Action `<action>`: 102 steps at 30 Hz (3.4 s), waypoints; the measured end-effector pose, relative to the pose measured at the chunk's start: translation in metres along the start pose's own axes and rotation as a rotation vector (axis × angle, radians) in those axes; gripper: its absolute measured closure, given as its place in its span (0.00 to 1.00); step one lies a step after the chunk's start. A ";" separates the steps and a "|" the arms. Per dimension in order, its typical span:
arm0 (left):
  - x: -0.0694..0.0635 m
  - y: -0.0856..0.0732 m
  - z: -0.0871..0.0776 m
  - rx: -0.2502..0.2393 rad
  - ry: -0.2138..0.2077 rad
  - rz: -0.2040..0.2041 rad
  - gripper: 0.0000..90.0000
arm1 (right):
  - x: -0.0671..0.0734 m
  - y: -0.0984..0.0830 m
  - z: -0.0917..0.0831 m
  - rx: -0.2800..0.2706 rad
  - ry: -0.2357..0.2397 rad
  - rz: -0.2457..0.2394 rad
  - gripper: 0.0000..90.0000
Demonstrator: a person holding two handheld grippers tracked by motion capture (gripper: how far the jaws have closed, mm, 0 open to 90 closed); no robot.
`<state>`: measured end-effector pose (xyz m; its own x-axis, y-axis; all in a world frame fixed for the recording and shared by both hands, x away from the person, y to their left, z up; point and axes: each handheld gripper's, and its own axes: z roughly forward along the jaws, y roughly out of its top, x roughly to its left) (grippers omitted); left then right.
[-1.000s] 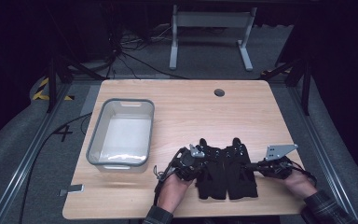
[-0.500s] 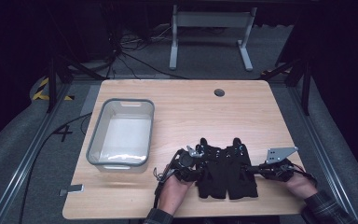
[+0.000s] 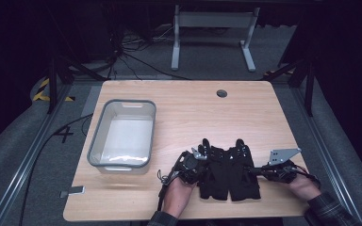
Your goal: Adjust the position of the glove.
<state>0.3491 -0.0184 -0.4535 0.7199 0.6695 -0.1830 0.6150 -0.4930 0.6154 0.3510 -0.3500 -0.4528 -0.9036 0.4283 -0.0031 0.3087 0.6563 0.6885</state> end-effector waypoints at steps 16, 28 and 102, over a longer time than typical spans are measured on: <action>0.011 0.008 -0.036 -0.129 -0.099 -0.074 0.96 | 0.002 0.012 0.011 0.001 0.005 -0.017 1.00; 0.013 0.010 -0.039 -0.112 -0.099 -0.099 0.96 | 0.000 0.018 0.018 -0.006 0.018 -0.019 1.00; -0.012 0.042 0.021 -0.048 -0.102 0.105 1.00 | -0.013 0.061 0.040 -0.056 0.029 -0.066 1.00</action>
<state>0.3731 -0.0586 -0.4421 0.8100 0.5542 -0.1915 0.5203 -0.5288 0.6705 0.3933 -0.2901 -0.4396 -0.9301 0.3661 -0.0292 0.2317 0.6466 0.7268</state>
